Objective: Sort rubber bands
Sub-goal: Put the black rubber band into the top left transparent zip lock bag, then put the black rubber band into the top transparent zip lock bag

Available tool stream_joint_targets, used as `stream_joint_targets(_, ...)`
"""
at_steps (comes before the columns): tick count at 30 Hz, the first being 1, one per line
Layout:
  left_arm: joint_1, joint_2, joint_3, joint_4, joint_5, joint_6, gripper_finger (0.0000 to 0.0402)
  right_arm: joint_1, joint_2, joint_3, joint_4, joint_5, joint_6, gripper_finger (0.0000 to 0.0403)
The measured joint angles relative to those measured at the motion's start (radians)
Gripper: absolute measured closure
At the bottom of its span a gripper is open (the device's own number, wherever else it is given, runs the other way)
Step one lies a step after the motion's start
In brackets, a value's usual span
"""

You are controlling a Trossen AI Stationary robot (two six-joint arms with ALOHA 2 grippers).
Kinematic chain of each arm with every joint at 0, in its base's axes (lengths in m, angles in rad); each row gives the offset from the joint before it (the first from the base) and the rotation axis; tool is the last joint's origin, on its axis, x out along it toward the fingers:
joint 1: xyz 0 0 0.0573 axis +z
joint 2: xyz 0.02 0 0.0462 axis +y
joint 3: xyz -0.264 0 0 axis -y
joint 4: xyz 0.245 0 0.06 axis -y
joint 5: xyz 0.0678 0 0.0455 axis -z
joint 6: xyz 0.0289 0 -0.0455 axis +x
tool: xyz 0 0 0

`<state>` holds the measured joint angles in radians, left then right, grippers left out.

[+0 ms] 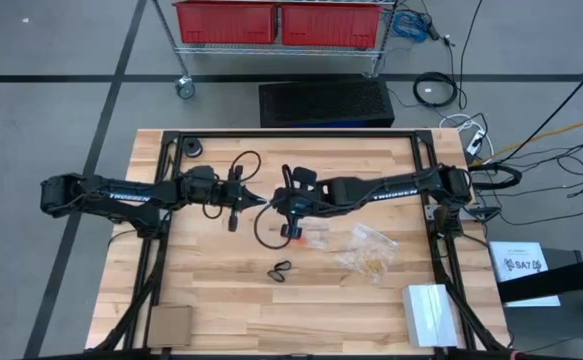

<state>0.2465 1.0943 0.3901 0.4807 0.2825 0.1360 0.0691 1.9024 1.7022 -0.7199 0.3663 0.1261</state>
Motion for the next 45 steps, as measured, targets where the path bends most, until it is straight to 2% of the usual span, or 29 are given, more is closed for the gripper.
stream_joint_targets(8,0.000,0.000,0.000,-0.001,0.000,-0.003,0.0400,-0.002,0.000,-0.055,0.020,-0.008,0.018,0.0403)
stream_joint_targets(13,0.000,0.000,0.000,0.000,0.000,-0.003,0.0400,-0.017,0.000,-0.077,0.042,-0.086,0.021,0.0401)
stream_joint_targets(15,0.000,0.000,0.000,0.000,0.000,-0.003,0.0400,-0.029,0.000,-0.078,0.044,-0.087,0.027,0.0393)
stream_joint_targets(23,0.000,0.000,0.000,0.004,-0.003,-0.002,0.0400,-0.050,0.000,-0.061,0.018,-0.141,0.028,0.0294)
stream_joint_targets(31,0.000,0.000,0.000,0.029,-0.004,0.000,0.0400,-0.035,-0.002,0.099,-0.108,-0.140,0.023,0.0213)
stream_joint_targets(34,0.000,0.000,0.000,0.037,-0.003,0.000,0.0400,-0.021,-0.002,0.112,-0.143,-0.243,0.037,0.0195)
stream_joint_targets(37,0.005,0.000,0.000,0.036,-0.003,0.001,0.0400,0.007,-0.002,0.042,-0.095,-0.433,0.062,0.0184)
stream_joint_targets(39,0.011,0.000,0.000,0.036,-0.003,0.001,0.0400,0.031,-0.001,-0.034,-0.033,-0.494,0.088,0.0181)
stream_joint_targets(45,0.024,0.000,0.000,0.036,-0.002,0.012,0.0400,0.083,0.000,-0.265,0.221,-0.494,0.123,0.0180)
